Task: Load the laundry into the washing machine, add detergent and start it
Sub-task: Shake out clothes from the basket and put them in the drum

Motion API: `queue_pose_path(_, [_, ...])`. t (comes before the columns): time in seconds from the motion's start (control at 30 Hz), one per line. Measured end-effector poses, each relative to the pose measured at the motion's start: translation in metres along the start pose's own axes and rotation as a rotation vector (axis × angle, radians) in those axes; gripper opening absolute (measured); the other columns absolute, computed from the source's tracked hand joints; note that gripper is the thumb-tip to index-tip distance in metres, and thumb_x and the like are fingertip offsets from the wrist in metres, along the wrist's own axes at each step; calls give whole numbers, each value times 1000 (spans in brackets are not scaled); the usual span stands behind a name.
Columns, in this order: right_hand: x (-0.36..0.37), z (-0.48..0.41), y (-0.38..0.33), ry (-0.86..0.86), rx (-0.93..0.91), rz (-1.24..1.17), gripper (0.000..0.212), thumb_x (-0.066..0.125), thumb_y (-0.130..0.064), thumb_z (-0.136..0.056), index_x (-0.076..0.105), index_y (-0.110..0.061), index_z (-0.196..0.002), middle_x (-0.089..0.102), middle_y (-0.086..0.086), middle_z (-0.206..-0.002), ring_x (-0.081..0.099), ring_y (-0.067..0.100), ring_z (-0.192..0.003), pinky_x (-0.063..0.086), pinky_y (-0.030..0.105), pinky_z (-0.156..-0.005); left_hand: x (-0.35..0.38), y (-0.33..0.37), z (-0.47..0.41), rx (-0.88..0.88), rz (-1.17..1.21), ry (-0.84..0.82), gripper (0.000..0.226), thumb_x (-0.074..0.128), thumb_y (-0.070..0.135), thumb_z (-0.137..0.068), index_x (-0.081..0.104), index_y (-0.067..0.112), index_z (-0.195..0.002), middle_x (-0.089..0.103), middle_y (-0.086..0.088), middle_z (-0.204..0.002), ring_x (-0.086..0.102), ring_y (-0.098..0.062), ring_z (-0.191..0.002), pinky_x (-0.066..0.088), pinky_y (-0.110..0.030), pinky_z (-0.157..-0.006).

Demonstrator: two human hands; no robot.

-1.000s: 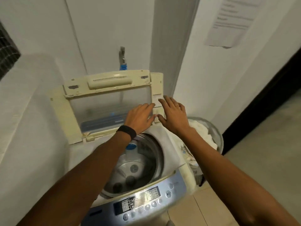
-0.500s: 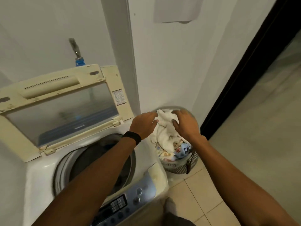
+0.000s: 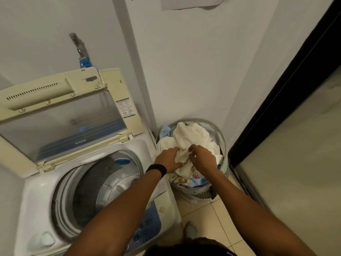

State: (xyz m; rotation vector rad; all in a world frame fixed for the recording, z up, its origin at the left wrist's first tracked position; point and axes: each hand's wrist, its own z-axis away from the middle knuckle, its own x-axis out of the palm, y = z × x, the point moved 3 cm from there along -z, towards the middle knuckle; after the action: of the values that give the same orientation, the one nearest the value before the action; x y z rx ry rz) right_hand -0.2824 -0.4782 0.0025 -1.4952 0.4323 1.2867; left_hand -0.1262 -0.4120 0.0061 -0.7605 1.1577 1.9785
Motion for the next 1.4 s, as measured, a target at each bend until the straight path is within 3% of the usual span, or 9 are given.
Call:
queue_pose_path(0.17, [-6, 2, 9, 152, 22, -158, 15, 57, -30, -100, 63, -20, -110, 69, -2, -99, 65, 21, -89, 53, 37, -71, -6, 8, -5, 17, 101, 204, 18, 63, 27, -100, 68, 11, -108, 67, -10, -109, 62, -28, -101, 50, -37, -84])
queue_pose_path(0.3, [-12, 3, 13, 272, 138, -590, 18, 64, -27, -99, 55, -19, -113, 69, 2, -98, 65, 16, -83, 55, 36, -71, -21, 24, -5, 73, 336, 218, 12, 54, 22, -103, 53, 14, -93, 56, -8, -100, 51, -22, -90, 37, -32, -78])
queue_pose_path(0.47, [-3, 3, 7, 32, 514, -1084, 47, 62, -56, -96, 46, -20, -122, 65, 8, -106, 65, 23, -94, 60, 44, -81, -14, 43, 10, 21, 738, 181, 21, 43, 16, -106, 44, 18, -85, 48, -3, -82, 46, -18, -78, 38, -36, -75])
queue_pose_path(0.57, [-1, 0, 8, 32, 549, -1174, 50, 71, -50, -92, 49, -21, -126, 63, 3, -113, 63, 20, -104, 61, 46, -88, -7, 37, 15, 7, 844, 216, 17, 43, 22, -103, 49, 17, -88, 54, -6, -91, 50, -18, -87, 43, -39, -84])
queue_pose_path(0.7, [-8, 1, 13, 163, 489, -1239, 44, 83, -20, -85, 59, -15, -122, 76, 9, -100, 68, 22, -93, 58, 37, -77, -13, 26, 18, -75, 989, 303, 22, 49, 34, -103, 60, 21, -89, 63, 2, -97, 58, -19, -98, 49, -39, -93])
queue_pose_path(0.9, [-34, 1, -18, 281, 153, -1124, 31, 83, -7, -82, 66, -9, -107, 73, 6, -83, 68, 13, -77, 56, 24, -72, -18, 8, 3, -188, 663, 379, 28, 61, 45, -100, 54, 21, -114, 65, -3, -111, 63, -24, -101, 54, -43, -94])
queue_pose_path(1.1, [-38, 14, -53, 99, -226, -844, 25, 72, -5, -86, 67, -16, -107, 73, 2, -94, 71, 15, -90, 59, 27, -84, -25, 18, -2, -184, 981, 253, 45, 45, 60, -102, 61, 32, -133, 68, 1, -124, 64, -19, -112, 52, -41, -100])
queue_pose_path(1.27, [-25, 19, -32, 83, 104, -1204, 11, 62, 7, -90, 59, -1, -97, 66, 12, -88, 72, 22, -78, 64, 44, -72, -20, 11, -5, -203, 885, 185, 22, 60, 25, -102, 73, 10, -112, 75, -13, -112, 69, -34, -108, 57, -47, -97])
queue_pose_path(1.4, [-10, 3, 14, 248, 321, -983, 9, 63, -9, -94, 62, -15, -100, 69, 5, -98, 69, 20, -90, 60, 44, -78, -19, 16, 5, -281, 1024, 291, 20, 48, 26, -106, 67, 20, -110, 68, -11, -120, 62, -30, -112, 50, -45, -101])
